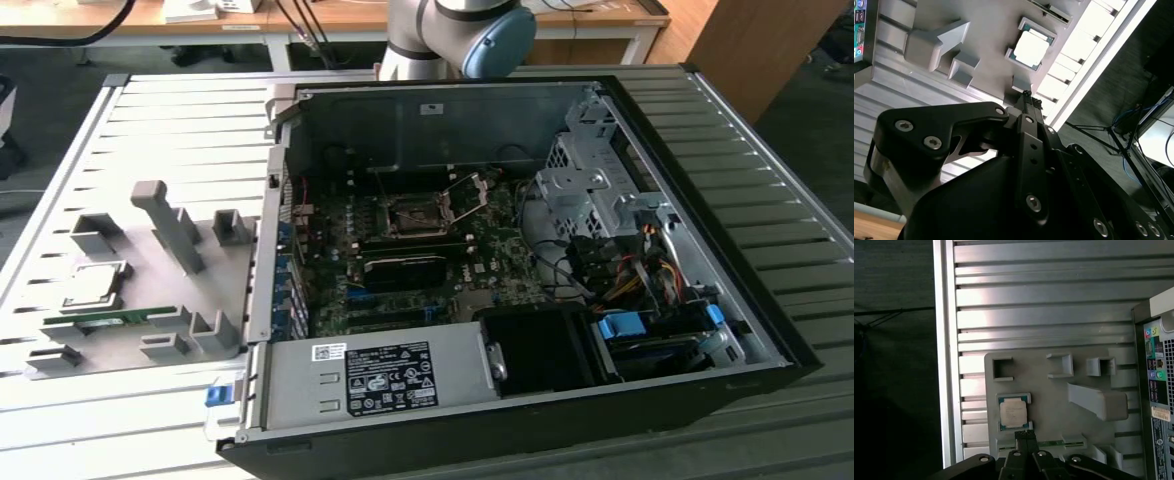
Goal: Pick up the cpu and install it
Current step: 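Pick up the cpu and move it towards the insertion slot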
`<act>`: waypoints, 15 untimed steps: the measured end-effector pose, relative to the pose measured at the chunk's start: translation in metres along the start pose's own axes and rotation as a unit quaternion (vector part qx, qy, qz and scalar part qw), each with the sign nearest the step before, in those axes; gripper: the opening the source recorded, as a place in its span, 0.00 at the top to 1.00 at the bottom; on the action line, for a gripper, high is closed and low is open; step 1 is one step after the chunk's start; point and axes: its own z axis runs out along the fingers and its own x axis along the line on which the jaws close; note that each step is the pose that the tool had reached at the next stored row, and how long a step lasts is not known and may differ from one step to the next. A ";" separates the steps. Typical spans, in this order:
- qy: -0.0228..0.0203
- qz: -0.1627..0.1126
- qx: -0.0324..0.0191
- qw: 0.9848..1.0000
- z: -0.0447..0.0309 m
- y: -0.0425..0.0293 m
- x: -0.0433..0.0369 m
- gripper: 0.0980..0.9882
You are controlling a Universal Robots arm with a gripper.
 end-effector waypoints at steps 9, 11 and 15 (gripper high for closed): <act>0.000 0.000 0.000 1.000 0.0114 -0.0006 0.0002 0.99; 0.000 0.000 0.000 1.000 0.0139 -0.0007 0.0003 0.99; 0.000 0.000 0.000 1.000 0.0184 -0.0010 0.0004 0.99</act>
